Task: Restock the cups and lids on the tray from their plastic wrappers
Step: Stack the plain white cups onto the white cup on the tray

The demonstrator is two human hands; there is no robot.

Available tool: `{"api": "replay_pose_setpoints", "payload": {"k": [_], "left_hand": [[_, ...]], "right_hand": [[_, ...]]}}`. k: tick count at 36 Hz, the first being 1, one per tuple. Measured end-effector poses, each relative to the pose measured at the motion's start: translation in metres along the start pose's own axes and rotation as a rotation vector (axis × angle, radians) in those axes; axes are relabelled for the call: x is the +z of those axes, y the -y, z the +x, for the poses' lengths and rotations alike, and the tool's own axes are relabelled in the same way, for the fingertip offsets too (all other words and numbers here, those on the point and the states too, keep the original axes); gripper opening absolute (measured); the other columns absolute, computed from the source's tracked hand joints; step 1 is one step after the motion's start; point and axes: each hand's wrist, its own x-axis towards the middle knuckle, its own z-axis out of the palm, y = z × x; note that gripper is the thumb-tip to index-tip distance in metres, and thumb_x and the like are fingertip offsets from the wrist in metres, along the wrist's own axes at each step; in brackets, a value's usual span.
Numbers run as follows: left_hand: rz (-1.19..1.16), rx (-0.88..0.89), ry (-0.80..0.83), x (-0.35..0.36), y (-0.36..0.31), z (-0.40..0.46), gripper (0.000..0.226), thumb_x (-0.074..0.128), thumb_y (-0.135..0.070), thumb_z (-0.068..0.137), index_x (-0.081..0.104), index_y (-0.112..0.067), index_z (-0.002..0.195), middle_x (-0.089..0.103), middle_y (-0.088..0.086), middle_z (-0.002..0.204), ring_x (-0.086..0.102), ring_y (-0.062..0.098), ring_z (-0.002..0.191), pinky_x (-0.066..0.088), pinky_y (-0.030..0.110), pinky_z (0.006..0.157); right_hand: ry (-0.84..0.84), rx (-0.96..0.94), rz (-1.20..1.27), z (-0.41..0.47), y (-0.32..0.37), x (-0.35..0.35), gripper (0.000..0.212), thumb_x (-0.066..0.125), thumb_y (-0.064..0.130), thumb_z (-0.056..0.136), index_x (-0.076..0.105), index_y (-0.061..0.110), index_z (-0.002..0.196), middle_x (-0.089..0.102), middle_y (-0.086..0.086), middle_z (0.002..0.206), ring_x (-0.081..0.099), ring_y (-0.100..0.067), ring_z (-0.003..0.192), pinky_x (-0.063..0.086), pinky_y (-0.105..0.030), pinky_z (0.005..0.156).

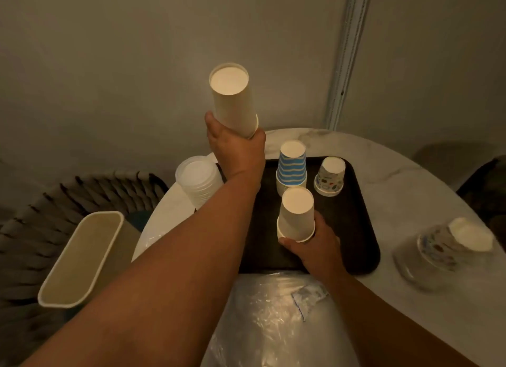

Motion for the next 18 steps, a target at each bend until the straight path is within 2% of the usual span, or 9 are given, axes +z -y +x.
{"api": "replay_pose_setpoints", "payload": {"k": [7,12,18], "left_hand": [[0.044,-0.147,-0.002,0.014,0.016,0.009,0.095,0.081,-0.021,0.071,0.027,-0.007,0.148,0.043,0.015,0.141,0.046,0.031,0.126,0.04,0.04,0.106],[0.086,-0.256,0.021,0.02,0.035,0.002,0.092,0.082,-0.02,0.069,0.03,-0.009,0.145,0.047,0.013,0.137,0.049,0.032,0.123,0.042,0.04,0.104],[0.108,-0.381,0.045,0.031,0.062,-0.011,0.087,0.086,-0.024,0.068,0.036,-0.011,0.138,0.051,0.01,0.136,0.049,0.03,0.127,0.042,0.042,0.107]], "right_hand": [[-0.004,-0.028,-0.005,0.002,0.001,0.0,0.095,0.09,0.049,0.056,0.043,0.031,0.137,0.058,0.006,0.132,0.052,-0.021,0.126,0.037,-0.051,0.109],[-0.003,-0.03,-0.012,0.002,-0.001,0.0,0.096,0.088,0.053,0.056,0.04,0.034,0.137,0.057,0.006,0.133,0.051,-0.021,0.126,0.036,-0.053,0.109],[-0.022,-0.056,-0.025,0.002,-0.003,0.001,0.096,0.088,0.053,0.056,0.041,0.033,0.137,0.058,0.006,0.132,0.051,-0.021,0.126,0.036,-0.054,0.108]]}}
